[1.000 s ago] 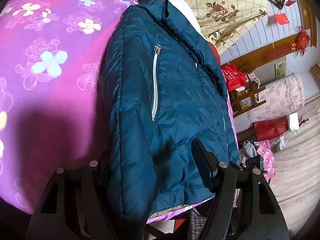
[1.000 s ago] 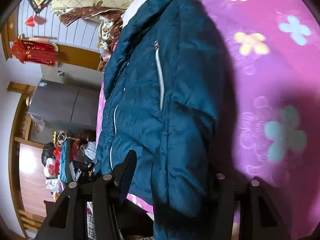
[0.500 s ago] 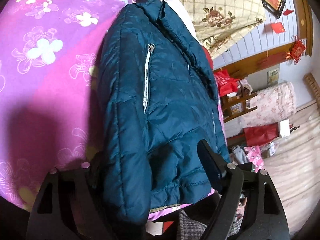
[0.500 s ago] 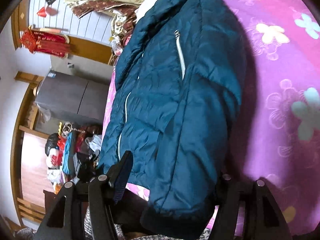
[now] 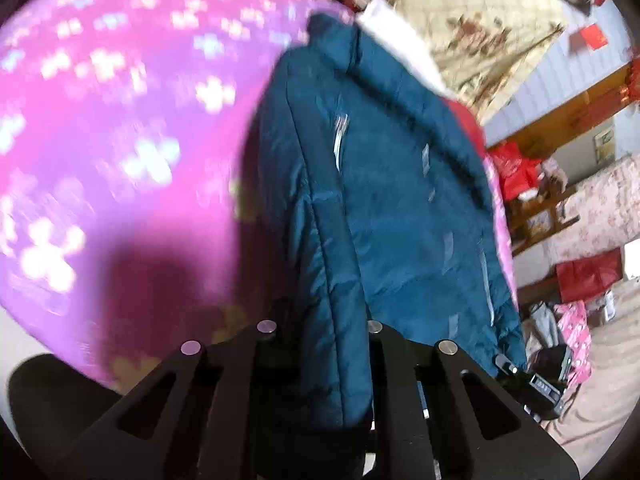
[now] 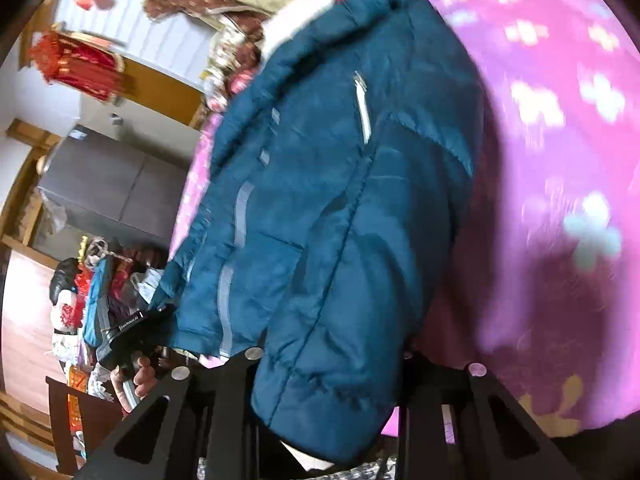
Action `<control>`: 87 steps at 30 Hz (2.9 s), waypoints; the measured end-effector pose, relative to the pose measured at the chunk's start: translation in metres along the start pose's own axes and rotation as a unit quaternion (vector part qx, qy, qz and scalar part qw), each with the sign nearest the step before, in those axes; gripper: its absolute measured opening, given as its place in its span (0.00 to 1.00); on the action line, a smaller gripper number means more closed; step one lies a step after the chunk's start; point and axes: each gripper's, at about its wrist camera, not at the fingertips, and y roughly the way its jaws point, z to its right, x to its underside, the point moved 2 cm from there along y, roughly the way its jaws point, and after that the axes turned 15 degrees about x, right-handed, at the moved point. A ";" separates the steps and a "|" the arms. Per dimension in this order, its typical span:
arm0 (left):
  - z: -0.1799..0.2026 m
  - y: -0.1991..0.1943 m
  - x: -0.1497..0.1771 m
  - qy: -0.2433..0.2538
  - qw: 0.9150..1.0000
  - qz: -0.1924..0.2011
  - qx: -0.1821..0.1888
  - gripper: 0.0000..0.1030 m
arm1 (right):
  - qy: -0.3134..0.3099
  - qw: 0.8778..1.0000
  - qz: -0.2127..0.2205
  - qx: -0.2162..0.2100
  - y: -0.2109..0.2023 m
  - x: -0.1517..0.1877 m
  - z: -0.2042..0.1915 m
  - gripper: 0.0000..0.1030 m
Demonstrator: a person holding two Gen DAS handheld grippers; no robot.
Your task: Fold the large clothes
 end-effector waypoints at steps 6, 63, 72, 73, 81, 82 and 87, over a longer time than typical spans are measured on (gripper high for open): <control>0.052 -0.058 -0.002 0.057 0.996 0.065 0.028 0.08 | -0.025 0.998 0.060 -0.025 -0.061 -0.004 -0.017 0.18; 0.040 0.210 -0.333 0.063 0.960 0.064 -0.264 0.12 | -0.013 0.977 0.094 0.190 0.109 -0.397 -0.070 0.17; 0.019 0.184 -0.340 -0.007 0.992 0.091 -0.091 0.29 | 0.027 0.989 0.108 0.094 0.106 -0.403 -0.058 0.40; 0.022 0.178 -0.341 -0.010 0.993 0.096 -0.072 0.31 | 0.034 0.989 0.116 0.081 0.100 -0.403 -0.058 0.43; 0.059 0.134 -0.347 -0.015 0.991 0.131 0.013 0.62 | -0.014 0.971 0.202 0.127 0.043 -0.394 -0.094 0.60; 0.064 0.128 -0.347 -0.011 0.991 0.136 0.012 0.65 | -0.017 0.970 0.203 0.132 0.039 -0.390 -0.096 0.60; 0.091 0.108 -0.337 0.019 0.989 0.142 -0.023 0.70 | -0.071 0.969 0.177 0.155 0.040 -0.360 -0.112 0.60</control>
